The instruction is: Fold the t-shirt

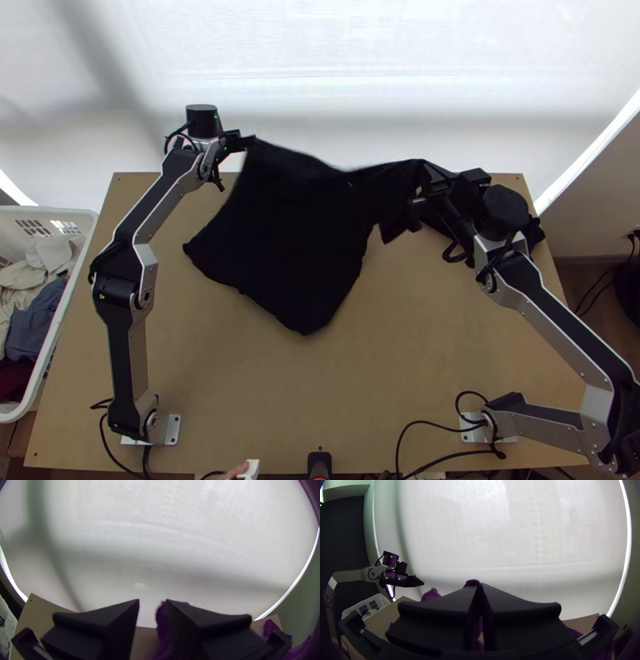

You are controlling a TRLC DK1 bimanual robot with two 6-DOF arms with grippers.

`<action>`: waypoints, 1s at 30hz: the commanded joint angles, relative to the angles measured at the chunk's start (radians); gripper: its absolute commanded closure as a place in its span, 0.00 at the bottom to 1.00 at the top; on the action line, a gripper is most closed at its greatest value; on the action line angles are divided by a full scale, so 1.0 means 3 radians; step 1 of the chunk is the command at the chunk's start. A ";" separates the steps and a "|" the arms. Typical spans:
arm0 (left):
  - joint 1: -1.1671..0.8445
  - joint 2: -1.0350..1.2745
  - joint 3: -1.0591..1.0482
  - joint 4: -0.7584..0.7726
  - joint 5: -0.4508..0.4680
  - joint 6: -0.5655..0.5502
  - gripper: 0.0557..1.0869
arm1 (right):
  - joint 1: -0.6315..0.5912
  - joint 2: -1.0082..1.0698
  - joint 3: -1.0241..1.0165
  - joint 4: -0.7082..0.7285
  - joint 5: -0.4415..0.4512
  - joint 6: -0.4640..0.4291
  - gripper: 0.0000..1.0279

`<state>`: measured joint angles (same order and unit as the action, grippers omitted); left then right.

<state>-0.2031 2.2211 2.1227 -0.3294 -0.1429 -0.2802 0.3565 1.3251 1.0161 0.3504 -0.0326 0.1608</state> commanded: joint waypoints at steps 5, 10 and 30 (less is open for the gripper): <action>-0.0034 -0.0394 0.0160 -0.0518 0.0129 -0.0022 0.04 | -0.0017 0.0021 0.0116 0.0090 0.0047 0.0113 0.97; -0.0243 -0.0915 0.0206 -0.1459 0.0251 0.0136 0.04 | 0.0044 0.0088 0.0126 0.0044 0.0047 0.0113 0.97; -0.1281 -0.1467 -0.0531 -0.3826 0.0768 -0.1423 0.04 | 0.0146 0.0313 0.0141 0.0069 0.0093 0.0211 0.97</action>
<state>-0.5377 1.7950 2.0396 -1.4532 0.0723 -0.6285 0.3927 1.4048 1.0275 0.3511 -0.0147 0.1917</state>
